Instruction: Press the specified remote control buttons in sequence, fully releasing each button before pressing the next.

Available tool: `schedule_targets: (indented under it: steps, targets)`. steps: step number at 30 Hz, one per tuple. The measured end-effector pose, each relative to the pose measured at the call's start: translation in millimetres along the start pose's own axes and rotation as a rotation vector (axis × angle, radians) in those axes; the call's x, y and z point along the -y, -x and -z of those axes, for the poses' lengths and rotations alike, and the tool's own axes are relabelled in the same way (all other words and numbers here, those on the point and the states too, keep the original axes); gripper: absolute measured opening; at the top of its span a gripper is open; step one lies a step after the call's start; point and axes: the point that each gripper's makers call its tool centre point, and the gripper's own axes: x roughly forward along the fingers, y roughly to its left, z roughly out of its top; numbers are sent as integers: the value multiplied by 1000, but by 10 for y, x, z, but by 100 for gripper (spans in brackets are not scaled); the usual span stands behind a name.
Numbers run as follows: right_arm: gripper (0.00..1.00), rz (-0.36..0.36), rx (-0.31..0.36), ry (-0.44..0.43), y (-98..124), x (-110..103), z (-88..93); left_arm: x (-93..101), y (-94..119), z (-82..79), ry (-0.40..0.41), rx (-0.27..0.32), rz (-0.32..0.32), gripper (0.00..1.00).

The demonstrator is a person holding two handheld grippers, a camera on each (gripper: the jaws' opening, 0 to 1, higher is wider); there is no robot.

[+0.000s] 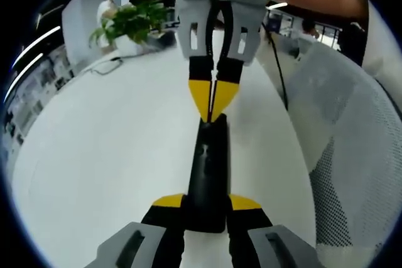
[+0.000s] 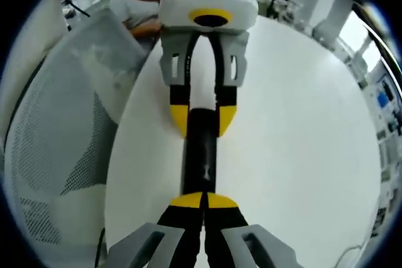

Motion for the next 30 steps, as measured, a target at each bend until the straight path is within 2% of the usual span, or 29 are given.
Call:
schedule_targets:
  steps: [18, 24, 30]
  targets:
    - [0, -20, -44, 2, -175, -13, 65, 9, -1, -10, 4, 6, 1, 24]
    - [0, -20, -39, -8, -170, -2, 63, -8, -2, -1, 8, 13, 0, 24]
    - [0, -18, -66, 26, -179, -7, 62, -13, -1, 3, 7, 14, 3, 24]
